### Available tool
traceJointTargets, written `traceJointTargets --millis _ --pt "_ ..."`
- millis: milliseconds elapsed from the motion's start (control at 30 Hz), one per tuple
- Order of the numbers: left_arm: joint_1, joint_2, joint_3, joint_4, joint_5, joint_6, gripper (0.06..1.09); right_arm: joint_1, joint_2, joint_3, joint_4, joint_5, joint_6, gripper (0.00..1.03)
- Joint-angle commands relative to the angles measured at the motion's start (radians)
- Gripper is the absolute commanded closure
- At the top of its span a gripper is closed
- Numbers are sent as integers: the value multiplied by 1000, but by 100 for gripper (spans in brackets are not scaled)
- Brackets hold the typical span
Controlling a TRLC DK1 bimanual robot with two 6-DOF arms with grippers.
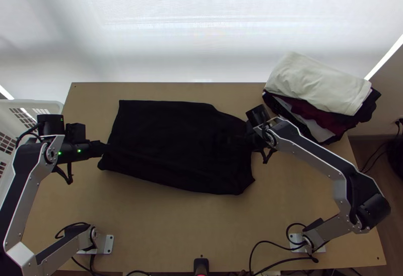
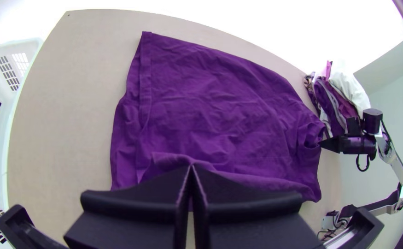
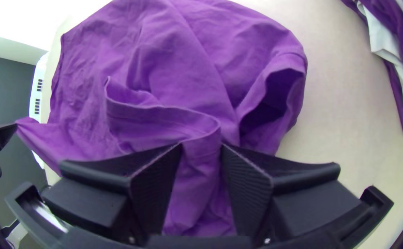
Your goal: Fold the t-shirt
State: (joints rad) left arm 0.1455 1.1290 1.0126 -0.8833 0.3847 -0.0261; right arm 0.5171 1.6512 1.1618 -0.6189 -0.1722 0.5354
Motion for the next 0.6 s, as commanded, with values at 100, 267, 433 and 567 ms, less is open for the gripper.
traceJointTargets --millis 100,267,433,567 --pt "2 -6 24 -19 2 -9 105 47 -30 -19 51 2 40 100" --pt "2 -9 21 -19 2 -12 105 138 -70 13 71 2 67 100" --pt "2 -6 24 -16 2 -14 105 228 -73 45 73 2 107 100" --pt "5 -5 27 -14 2 -15 105 291 -62 53 79 2 126 100"
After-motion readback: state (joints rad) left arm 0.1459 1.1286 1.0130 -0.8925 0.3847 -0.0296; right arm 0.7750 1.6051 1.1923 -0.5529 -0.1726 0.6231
